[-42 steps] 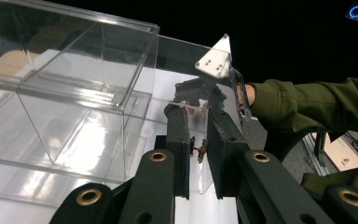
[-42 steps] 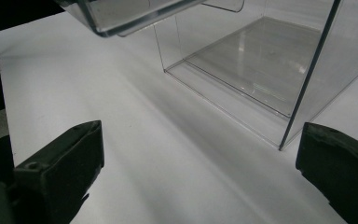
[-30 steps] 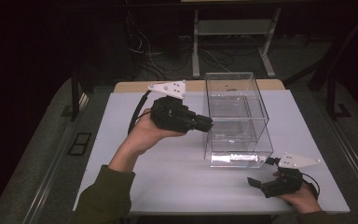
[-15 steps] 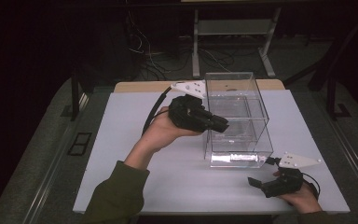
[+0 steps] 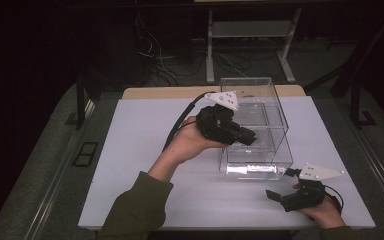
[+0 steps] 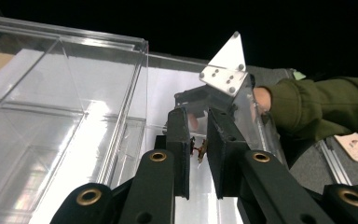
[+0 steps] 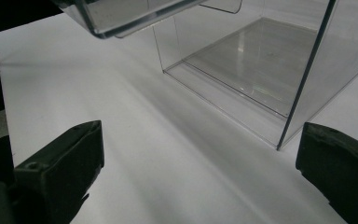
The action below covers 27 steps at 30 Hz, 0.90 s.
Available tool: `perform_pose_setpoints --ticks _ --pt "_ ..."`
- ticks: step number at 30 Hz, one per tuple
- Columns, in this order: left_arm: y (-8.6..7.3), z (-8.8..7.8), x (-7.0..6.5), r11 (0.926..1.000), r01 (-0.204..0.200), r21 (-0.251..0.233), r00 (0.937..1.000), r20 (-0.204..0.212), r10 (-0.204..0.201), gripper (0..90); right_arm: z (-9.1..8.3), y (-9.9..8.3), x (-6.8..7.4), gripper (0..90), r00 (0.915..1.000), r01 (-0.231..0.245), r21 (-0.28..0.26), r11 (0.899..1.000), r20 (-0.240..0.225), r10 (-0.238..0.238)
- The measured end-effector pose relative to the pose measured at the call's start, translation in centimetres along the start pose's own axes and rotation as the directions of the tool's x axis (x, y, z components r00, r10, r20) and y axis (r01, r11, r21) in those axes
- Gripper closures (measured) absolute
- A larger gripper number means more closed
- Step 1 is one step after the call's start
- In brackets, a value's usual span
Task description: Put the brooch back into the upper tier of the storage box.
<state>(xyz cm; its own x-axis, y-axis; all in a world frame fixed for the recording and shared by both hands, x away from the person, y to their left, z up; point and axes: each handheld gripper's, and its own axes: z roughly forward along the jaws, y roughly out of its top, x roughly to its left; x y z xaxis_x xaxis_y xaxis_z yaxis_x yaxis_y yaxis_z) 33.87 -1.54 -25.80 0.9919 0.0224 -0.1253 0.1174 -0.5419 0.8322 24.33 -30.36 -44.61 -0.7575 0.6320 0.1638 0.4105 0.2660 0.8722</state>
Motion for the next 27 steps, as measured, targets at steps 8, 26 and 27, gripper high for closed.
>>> perform_pose_setpoints --ticks 8,26,27 --pt "0.3 1.7 -0.2 0.999 -0.014 0.043 0.9992 -0.037 0.016 78.6 -0.1 0.0 0.0 0.9 1.0 -0.001 -0.003 1.0 0.0 0.001" --pt "0.4 1.7 -0.2 0.9996 -0.011 0.028 0.9987 -0.049 0.012 66.4 -0.1 0.0 0.0 0.9 1.0 0.0 -0.003 1.0 -0.002 0.0" --pt "0.4 1.7 -0.2 0.9996 -0.011 0.028 0.9987 -0.049 0.012 65.6 -0.1 0.0 0.0 0.9 1.0 0.001 -0.003 1.0 -0.003 -0.001"
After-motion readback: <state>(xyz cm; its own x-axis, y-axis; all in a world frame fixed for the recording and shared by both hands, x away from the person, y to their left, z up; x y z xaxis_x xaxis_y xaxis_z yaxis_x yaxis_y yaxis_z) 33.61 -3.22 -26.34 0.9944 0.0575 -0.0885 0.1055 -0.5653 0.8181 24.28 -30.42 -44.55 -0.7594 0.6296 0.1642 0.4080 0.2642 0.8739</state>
